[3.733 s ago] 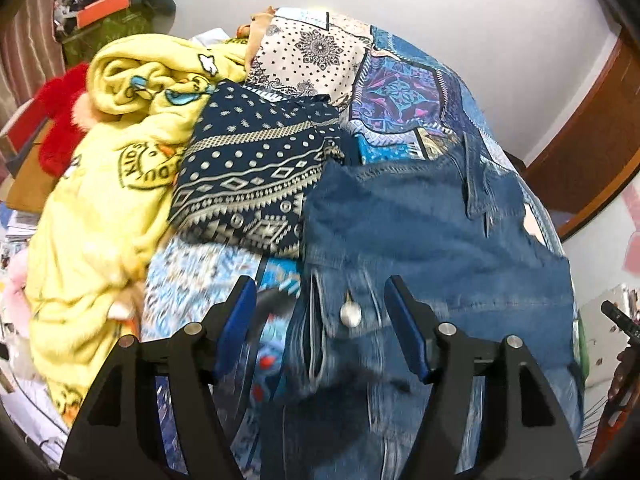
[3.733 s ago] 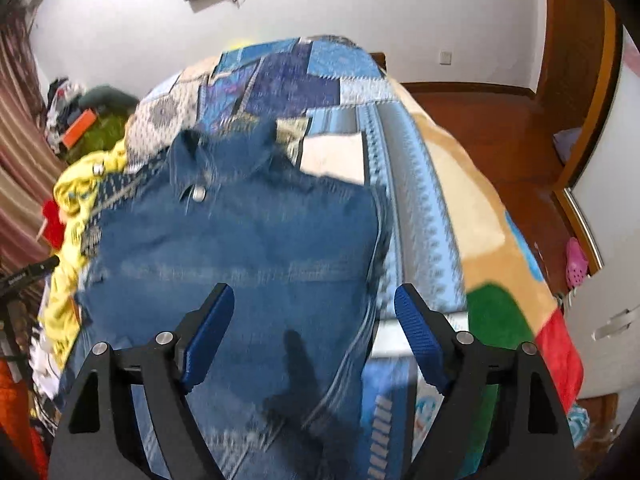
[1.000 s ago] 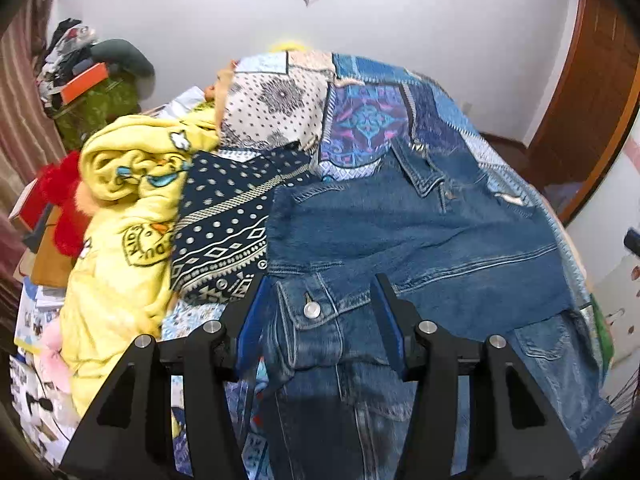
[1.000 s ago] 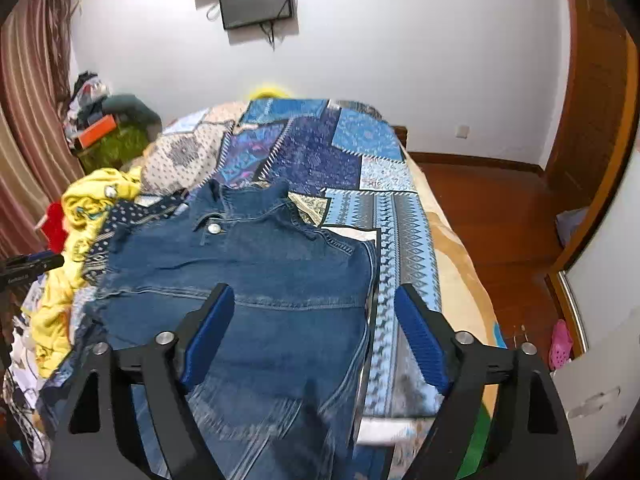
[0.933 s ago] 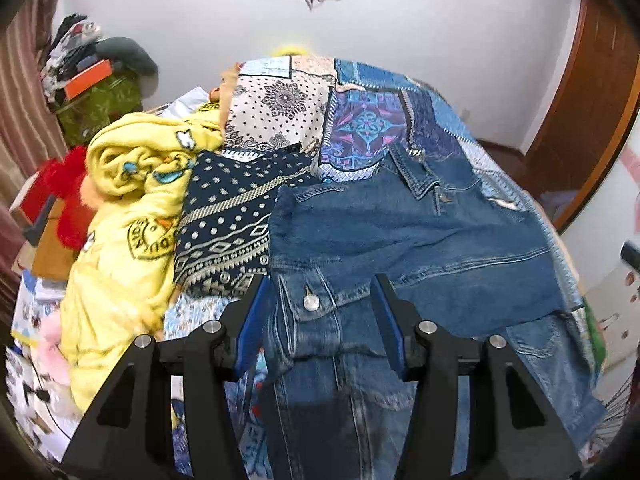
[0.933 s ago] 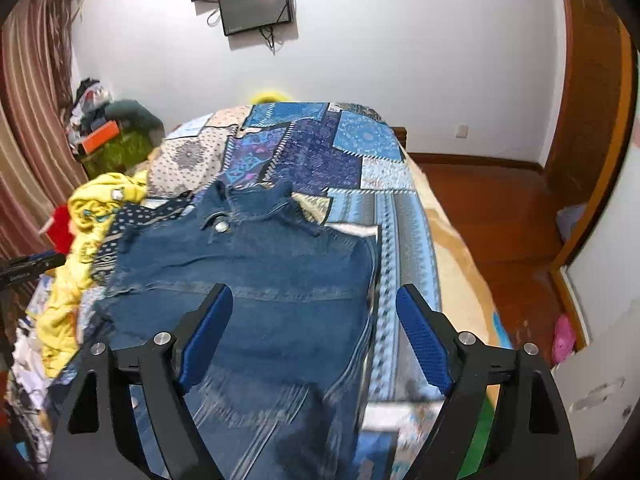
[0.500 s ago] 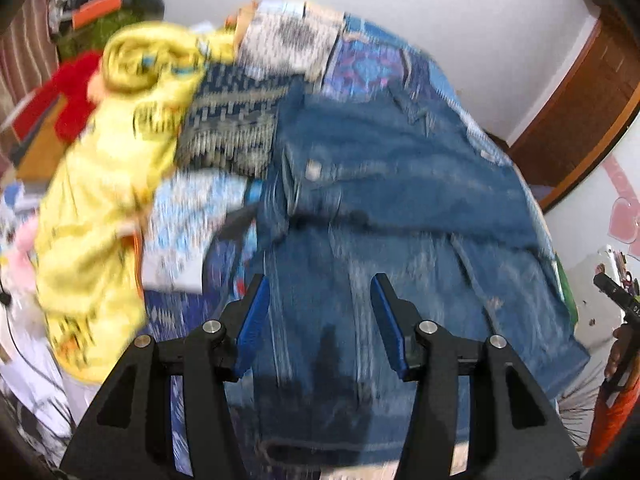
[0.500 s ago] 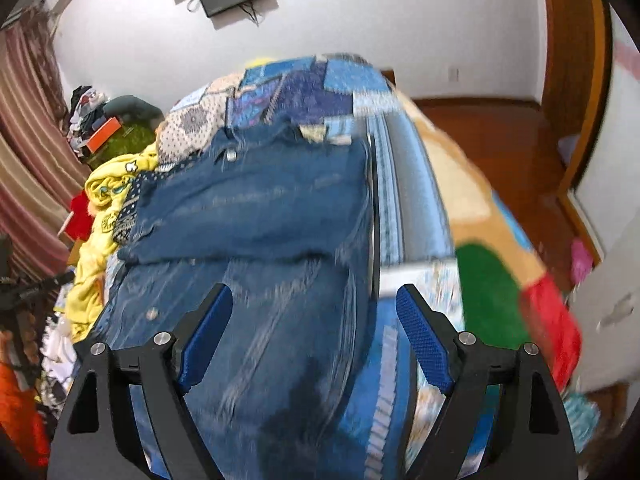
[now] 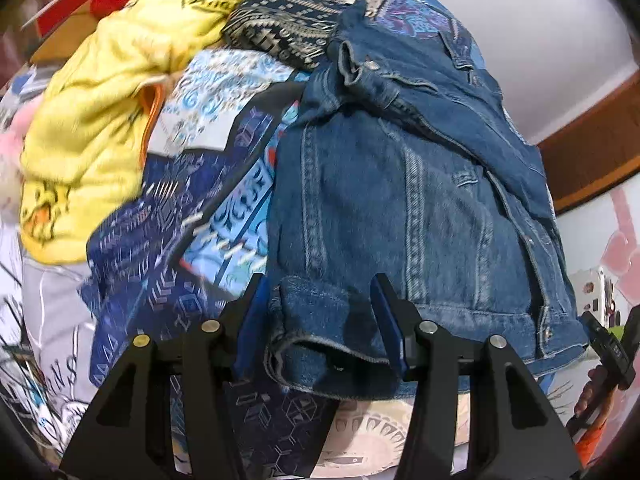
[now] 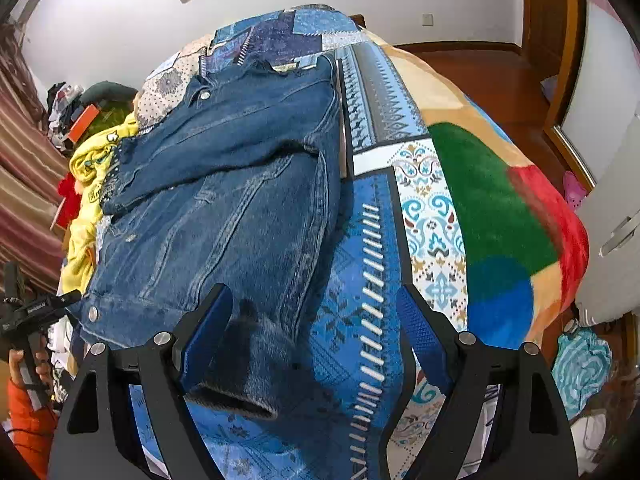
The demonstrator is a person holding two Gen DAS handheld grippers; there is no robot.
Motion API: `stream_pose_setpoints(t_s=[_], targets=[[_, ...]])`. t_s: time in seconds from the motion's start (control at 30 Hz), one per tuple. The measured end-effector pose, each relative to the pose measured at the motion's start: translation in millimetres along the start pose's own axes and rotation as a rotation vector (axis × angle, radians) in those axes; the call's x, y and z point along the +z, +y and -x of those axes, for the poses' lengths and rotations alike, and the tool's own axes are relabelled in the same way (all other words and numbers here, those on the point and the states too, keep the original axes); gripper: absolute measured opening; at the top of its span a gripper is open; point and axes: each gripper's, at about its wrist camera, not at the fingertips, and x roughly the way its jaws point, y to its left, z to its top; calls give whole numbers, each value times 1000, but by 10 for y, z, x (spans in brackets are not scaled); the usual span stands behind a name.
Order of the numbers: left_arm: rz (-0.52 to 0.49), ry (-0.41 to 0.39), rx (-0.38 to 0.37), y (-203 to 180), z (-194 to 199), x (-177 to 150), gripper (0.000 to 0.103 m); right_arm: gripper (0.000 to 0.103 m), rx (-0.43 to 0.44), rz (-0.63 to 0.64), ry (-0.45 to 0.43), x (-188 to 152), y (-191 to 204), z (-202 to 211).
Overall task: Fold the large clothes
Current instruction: 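Grasp the jacket hem with both tools and lift it toward the collar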
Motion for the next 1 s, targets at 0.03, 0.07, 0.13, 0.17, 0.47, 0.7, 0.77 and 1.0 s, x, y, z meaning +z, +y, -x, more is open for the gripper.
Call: stream_pose_setpoints(t_s=[0.03, 0.07, 0.13, 0.17, 0.47, 0.7, 0.77, 1.0], targets=[[4, 1, 4, 0, -13, -29, 52, 82, 4, -5, 4, -14, 0, -5], [8, 1, 5, 4, -20, -51, 52, 82, 10, -11, 4, -34, 1, -10], [13, 2, 5, 14, -24, -88, 52, 82, 37, -28, 10, -61, 2, -18], [13, 1, 6, 11, -22, -99, 52, 82, 46, -32, 14, -81, 11, -28], [18, -7, 5, 43, -8, -193, 52, 78, 123, -17, 56, -197, 143, -112], [83, -2, -45, 154, -5, -286, 45, 51, 161, -27, 49, -215, 193, -91], [76, -11, -37, 148, 2, -288, 36, 38, 170, -38, 42, -208, 193, -83], [19, -92, -31, 10, 184, -197, 11, 18, 222, -63, -2, -135, 184, -4]])
